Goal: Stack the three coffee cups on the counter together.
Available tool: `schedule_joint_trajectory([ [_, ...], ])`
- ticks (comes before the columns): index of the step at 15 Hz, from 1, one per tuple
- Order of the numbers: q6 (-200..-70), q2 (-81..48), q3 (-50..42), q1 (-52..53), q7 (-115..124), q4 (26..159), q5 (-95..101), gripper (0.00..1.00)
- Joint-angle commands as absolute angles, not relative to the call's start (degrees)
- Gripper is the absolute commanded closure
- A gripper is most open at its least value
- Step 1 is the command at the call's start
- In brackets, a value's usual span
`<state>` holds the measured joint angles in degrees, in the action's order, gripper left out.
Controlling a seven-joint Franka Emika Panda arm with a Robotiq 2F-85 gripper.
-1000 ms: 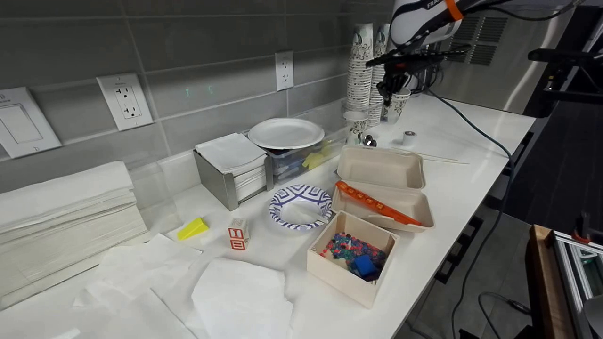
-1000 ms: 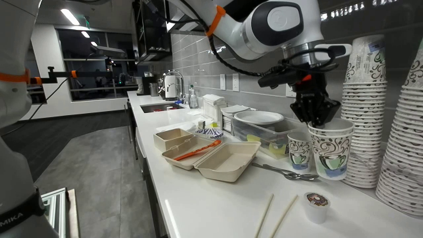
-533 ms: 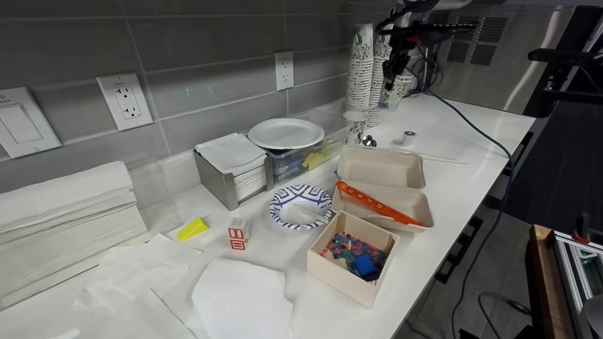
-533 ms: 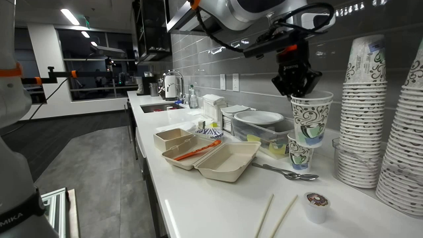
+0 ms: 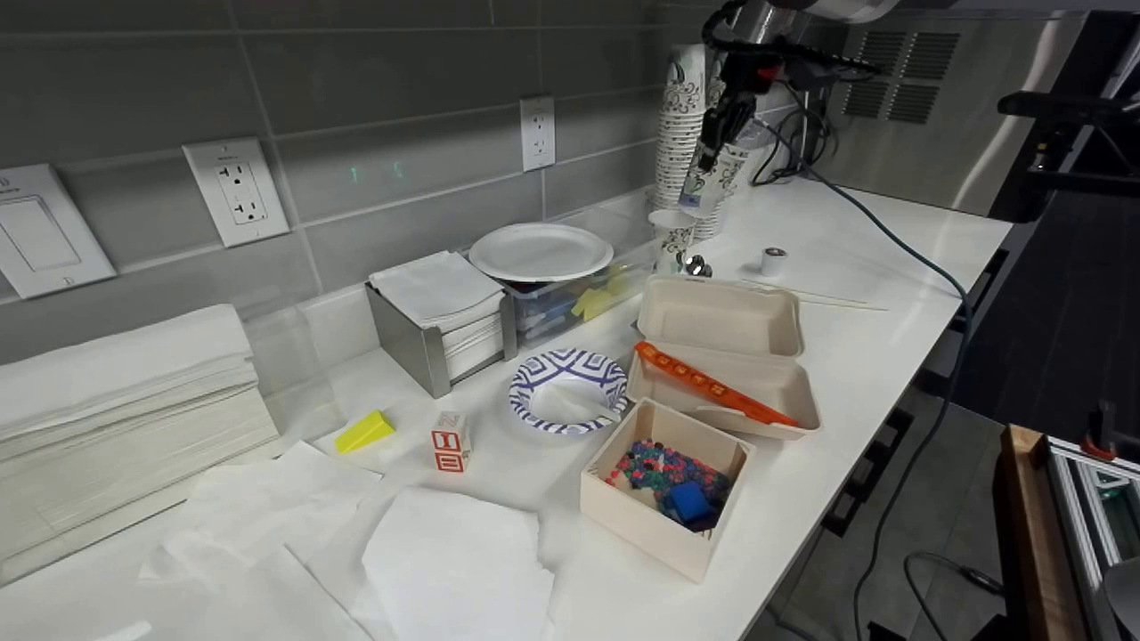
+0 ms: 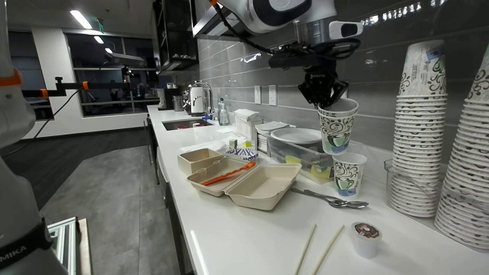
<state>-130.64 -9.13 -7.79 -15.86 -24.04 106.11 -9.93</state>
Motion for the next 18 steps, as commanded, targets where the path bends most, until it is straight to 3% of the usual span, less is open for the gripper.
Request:
schedule_joint_trajectory([
  [1,-137.34,-8.74,-7.30,-15.13,-26.11,109.40,-12.97,0.99],
  [16,-149.37,-12.32,-7.24,-14.60,-24.18,112.34,-8.00,0.99],
  [17,-149.48,-12.47,-7.46,-14.50,-23.79,112.36,-7.10,0.71],
  [18,-149.40,-12.57,-7.72,-14.39,-23.13,112.34,-6.18,0.70],
])
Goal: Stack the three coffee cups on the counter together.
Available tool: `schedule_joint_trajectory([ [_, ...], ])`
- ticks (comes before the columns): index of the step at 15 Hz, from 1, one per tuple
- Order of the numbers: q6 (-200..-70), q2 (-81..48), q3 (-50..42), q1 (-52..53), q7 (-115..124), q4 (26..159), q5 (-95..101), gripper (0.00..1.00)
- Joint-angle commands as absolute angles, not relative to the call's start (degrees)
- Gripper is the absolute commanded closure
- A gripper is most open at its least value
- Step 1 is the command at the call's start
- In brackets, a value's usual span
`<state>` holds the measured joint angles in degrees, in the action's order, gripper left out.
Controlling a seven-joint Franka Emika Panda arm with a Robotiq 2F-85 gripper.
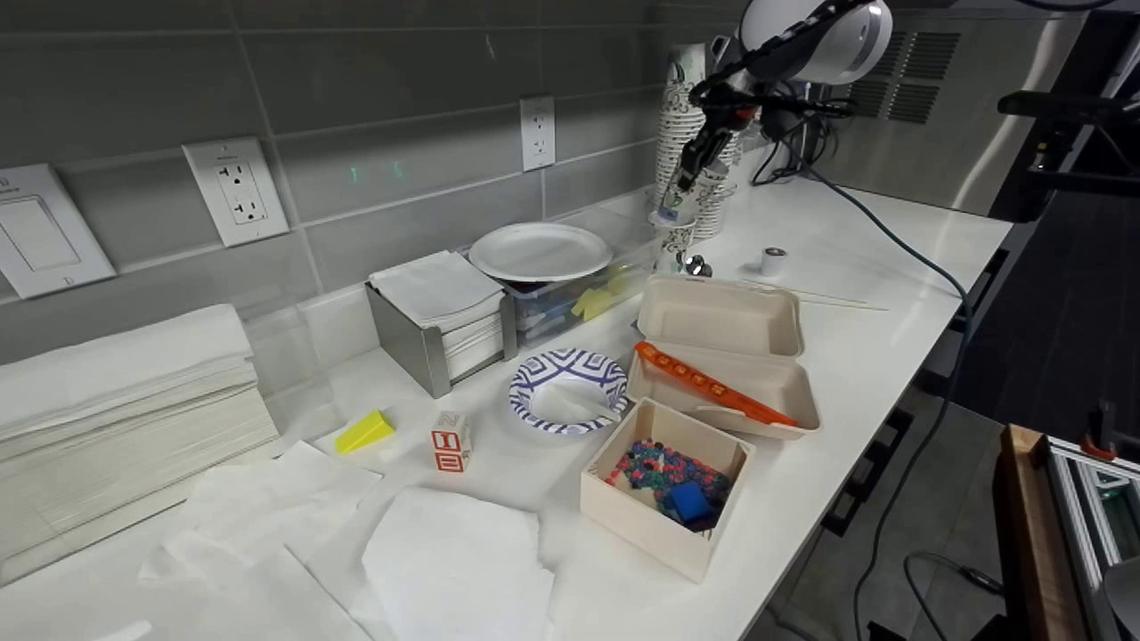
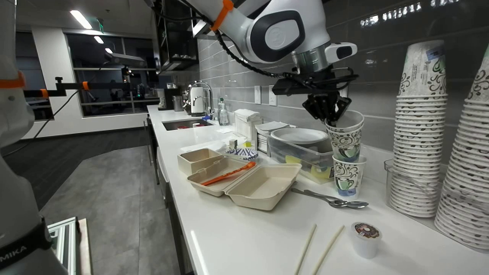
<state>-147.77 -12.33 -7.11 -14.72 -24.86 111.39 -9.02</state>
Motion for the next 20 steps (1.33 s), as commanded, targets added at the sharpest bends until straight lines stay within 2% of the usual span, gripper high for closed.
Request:
schedule_joint_trajectory([
  [1,-149.41,-12.65,-8.05,-14.27,-22.52,112.29,-4.88,0.63],
  [6,-144.85,-8.41,-9.68,-14.15,-20.47,114.18,0.67,0.26],
  [9,-131.20,-4.54,-11.63,-14.16,-16.97,114.11,6.01,0.04],
  [10,-126.09,-3.19,-11.93,-14.53,-17.26,114.00,6.10,0.01],
  [20,-127.06,14.03,-18.95,-15.77,-44.78,126.80,-13.01,0.00],
])
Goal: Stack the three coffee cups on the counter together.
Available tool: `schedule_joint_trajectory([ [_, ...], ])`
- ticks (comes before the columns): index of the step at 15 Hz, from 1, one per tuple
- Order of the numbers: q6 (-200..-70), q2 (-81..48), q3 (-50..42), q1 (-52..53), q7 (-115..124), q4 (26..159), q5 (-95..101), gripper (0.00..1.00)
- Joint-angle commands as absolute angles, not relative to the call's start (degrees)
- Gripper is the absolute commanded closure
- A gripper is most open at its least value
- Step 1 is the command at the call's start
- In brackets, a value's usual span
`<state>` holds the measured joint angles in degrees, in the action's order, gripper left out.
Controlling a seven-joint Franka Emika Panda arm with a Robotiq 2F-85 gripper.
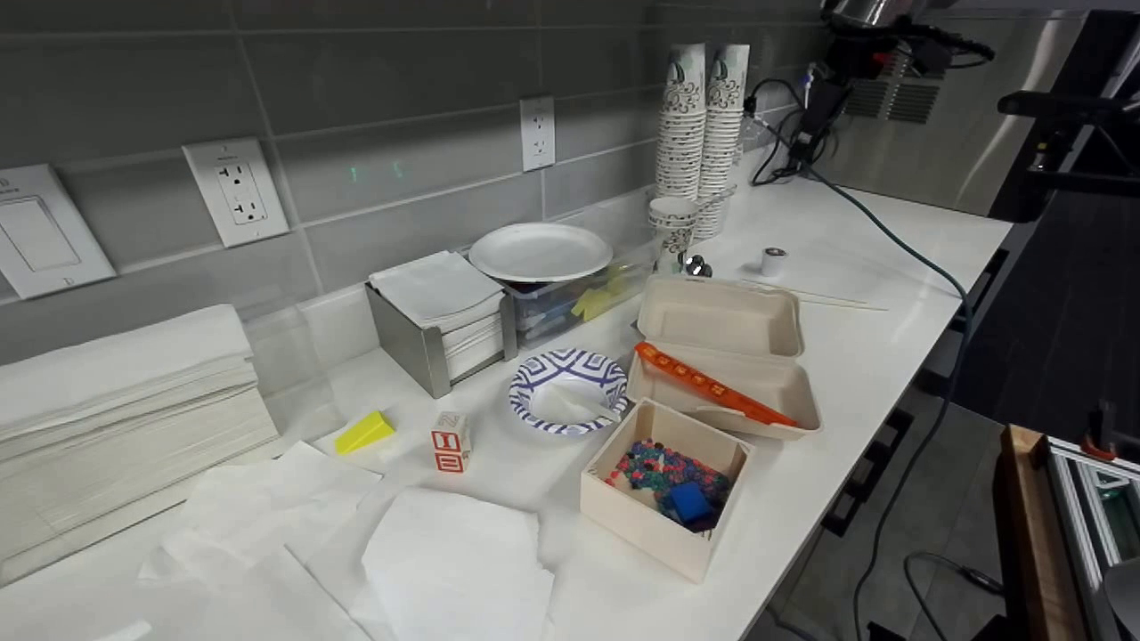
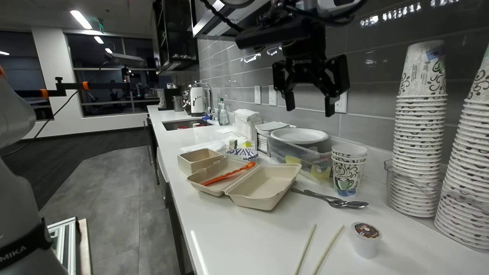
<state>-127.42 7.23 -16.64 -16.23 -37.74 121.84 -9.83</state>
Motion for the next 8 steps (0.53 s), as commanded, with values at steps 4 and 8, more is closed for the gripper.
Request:
schedule_joint_trajectory([
  [4,-124.56,13.99,-20.65,-15.26,-42.53,124.62,-10.32,0.00],
  [8,-123.84,15.68,-20.91,-15.10,-42.53,125.38,-10.22,0.00],
])
